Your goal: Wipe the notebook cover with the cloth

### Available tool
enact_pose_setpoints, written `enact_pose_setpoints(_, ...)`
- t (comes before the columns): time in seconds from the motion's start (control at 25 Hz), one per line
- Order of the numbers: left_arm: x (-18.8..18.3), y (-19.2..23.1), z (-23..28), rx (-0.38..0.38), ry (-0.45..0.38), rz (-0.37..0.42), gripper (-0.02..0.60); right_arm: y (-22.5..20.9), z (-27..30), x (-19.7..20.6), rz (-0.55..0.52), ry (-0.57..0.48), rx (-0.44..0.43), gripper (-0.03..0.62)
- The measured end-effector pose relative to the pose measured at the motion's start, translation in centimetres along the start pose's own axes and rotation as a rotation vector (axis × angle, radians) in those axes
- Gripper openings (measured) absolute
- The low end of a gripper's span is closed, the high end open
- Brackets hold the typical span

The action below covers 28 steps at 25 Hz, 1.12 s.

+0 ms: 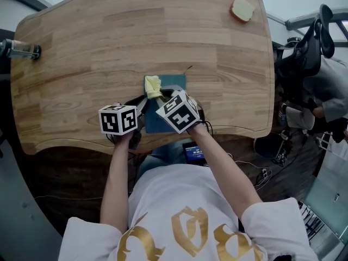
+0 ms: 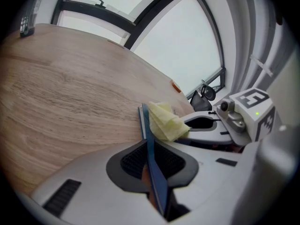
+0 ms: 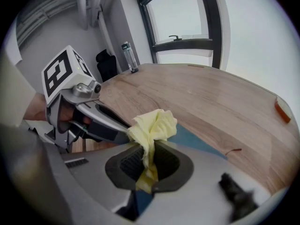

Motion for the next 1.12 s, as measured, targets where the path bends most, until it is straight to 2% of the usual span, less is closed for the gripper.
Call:
enact_pose_setpoints(0.92,0.1,-0.1,-0.1,-0.013,-0.005,0.016,0.057,4.9,-0.6,3.3,-0.024,0.039,-0.076,0.041)
enact_pose_setpoints(1.12,0.1,0.0,0.0,-0.013,-0.008,0.017,0.055,5.9,-0.7,4.0,-0.035,0.038,-0.119,0.041)
Point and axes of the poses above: the fingertips, and each gripper's own axes: z forward along the fingers, y to its left, x out of its underside, the point moved 7 cm from there along -z, backward along the fingers, and after that the axes turned 2 degrees about -x, right-handed, at the moved point
